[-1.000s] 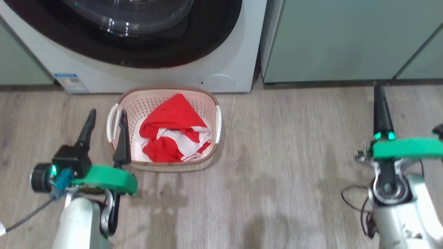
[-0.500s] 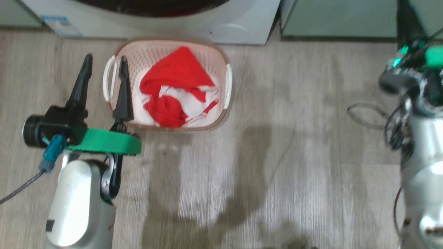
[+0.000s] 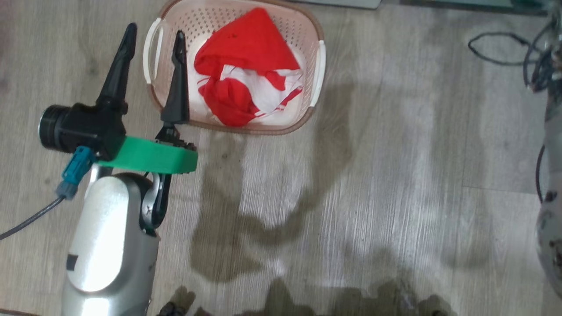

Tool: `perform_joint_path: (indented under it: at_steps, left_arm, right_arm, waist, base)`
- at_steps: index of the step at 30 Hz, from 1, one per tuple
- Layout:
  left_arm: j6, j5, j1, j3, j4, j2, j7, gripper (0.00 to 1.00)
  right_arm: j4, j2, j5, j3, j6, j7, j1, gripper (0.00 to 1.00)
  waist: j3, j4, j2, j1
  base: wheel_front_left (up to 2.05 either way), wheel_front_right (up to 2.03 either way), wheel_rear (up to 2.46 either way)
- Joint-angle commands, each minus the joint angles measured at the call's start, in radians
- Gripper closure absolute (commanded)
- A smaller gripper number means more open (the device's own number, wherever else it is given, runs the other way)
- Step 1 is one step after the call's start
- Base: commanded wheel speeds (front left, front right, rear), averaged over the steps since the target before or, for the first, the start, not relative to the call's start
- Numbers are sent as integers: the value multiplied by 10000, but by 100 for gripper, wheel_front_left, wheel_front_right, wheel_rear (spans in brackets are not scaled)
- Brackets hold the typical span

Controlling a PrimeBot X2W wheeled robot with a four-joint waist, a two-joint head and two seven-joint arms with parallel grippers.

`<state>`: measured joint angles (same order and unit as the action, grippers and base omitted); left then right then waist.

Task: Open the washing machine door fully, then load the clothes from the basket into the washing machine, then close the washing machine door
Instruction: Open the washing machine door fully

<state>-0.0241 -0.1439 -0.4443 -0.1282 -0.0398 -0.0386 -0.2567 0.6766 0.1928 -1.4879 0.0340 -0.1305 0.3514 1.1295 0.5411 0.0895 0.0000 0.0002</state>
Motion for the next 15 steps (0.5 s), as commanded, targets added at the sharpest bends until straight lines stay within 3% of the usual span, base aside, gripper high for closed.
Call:
perform_joint_path:
  at_steps: [1, 15]
  left_arm:
    - [20, -76, -171, 250, 408, -128, -51, 0]
    - [218, -318, -443, -128, 538, -118, -51, 0]
  right_arm:
    - [-226, -80, 110, -159, -2, 98, 399, 100]
    - [1112, -426, 850, -749, -2, 553, 2440, 100]
  waist:
    - [167, 107, 0, -2]
    - [793, 506, 0, -2]
  base:
    - [0, 0, 0]
    - [0, 0, 0]
